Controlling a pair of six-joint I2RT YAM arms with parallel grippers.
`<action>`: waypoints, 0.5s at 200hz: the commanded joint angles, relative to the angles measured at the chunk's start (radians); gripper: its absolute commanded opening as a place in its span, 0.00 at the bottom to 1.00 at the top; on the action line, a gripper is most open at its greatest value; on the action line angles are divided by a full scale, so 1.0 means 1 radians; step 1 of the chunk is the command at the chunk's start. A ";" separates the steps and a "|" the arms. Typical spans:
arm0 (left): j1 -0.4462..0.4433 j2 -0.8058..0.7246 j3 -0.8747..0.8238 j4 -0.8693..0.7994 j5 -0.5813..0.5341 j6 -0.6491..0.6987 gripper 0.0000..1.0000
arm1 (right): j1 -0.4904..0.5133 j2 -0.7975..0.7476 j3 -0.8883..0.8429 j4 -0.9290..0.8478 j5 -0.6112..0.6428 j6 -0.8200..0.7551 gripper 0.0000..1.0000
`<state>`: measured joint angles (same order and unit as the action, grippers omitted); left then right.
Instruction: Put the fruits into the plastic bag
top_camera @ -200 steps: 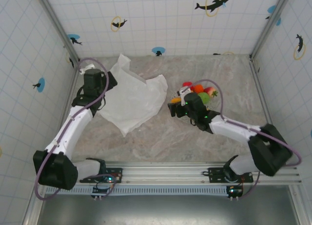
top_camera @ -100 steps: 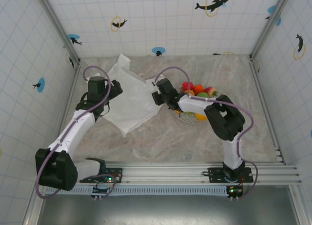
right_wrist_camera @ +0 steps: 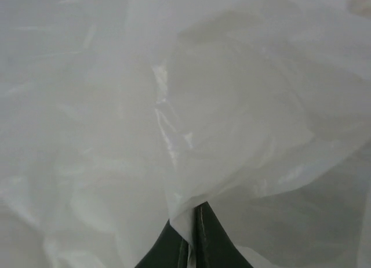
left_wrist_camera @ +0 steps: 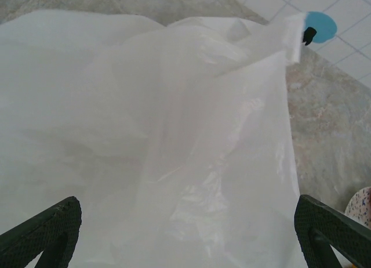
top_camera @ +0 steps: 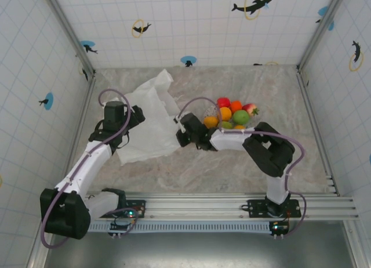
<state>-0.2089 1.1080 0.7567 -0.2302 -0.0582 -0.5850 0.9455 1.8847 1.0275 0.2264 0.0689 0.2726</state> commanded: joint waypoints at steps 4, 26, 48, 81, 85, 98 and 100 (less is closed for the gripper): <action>-0.012 0.024 0.000 -0.016 0.019 -0.004 0.96 | 0.078 -0.071 -0.113 0.255 0.015 0.168 0.16; -0.047 0.083 0.013 -0.027 0.024 0.014 0.96 | 0.140 -0.072 -0.162 0.373 -0.017 0.216 0.28; -0.100 0.133 0.044 -0.054 -0.016 0.043 0.95 | 0.171 -0.088 -0.204 0.447 -0.082 0.215 0.39; -0.196 0.185 0.092 -0.096 -0.098 0.082 0.96 | 0.174 -0.228 -0.351 0.511 -0.082 0.173 0.49; -0.206 0.193 0.097 -0.098 -0.108 0.084 0.96 | 0.174 -0.248 -0.365 0.506 -0.075 0.163 0.50; -0.250 0.223 0.115 -0.105 -0.141 0.094 0.97 | 0.174 -0.307 -0.408 0.482 -0.049 0.135 0.52; -0.255 0.228 0.119 -0.107 -0.146 0.096 0.97 | 0.174 -0.314 -0.415 0.479 -0.043 0.131 0.52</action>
<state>-0.3992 1.2945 0.8207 -0.2947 -0.1196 -0.5358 1.1210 1.6836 0.6796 0.6350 -0.0090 0.4480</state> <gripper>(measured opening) 0.960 0.507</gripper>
